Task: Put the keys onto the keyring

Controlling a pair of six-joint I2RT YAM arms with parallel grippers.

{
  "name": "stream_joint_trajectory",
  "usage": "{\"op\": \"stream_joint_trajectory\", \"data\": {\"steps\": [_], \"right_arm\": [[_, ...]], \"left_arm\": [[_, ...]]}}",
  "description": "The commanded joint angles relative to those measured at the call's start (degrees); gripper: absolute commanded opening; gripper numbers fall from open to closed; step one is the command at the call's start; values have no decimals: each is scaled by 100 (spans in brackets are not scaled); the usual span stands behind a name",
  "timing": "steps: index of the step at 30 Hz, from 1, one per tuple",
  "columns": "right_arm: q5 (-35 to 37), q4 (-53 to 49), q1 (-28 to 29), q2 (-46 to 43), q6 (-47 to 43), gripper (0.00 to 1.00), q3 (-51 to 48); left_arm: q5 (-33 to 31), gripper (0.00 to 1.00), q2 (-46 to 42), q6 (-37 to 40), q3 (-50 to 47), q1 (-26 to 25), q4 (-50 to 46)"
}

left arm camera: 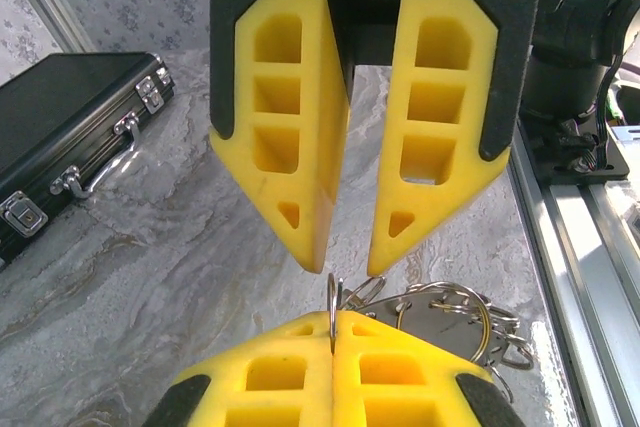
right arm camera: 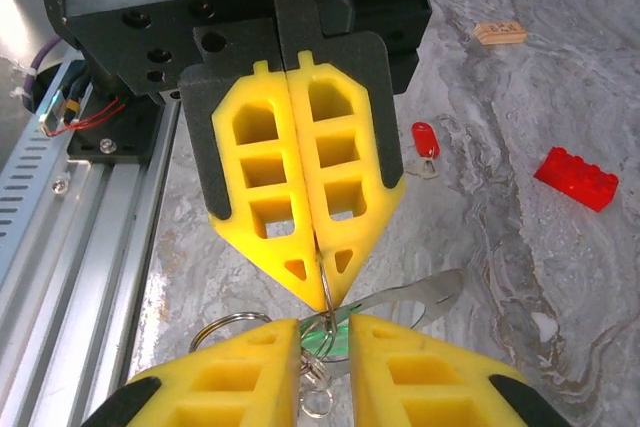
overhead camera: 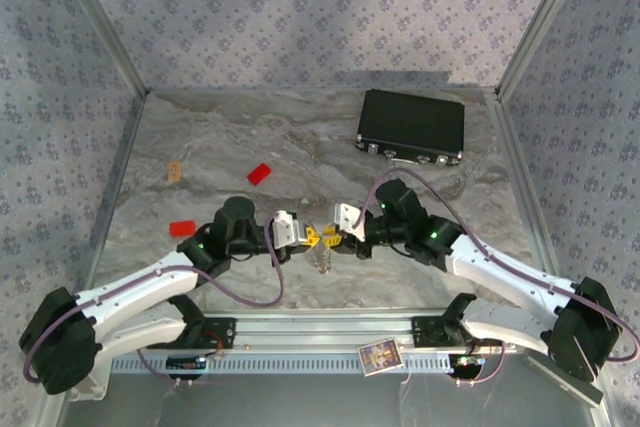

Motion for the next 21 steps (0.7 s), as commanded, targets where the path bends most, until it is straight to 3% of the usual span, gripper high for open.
{"op": "stream_joint_trajectory", "data": {"steps": [1,13,18,21], "right_arm": [[290,-79,82,67,-238,19,189],[324,69,164,274,-244,16,171],[81,490,154,367,-66,0,126],[167,257,144,358,-220,0,214]], "left_arm": [[290,0,9,39,107,-4,217],[372,0,67,-113,95,-6,457],[327,0,218,-300,55,-3,780],[-93,16,231,-401,110,0,560]]}}
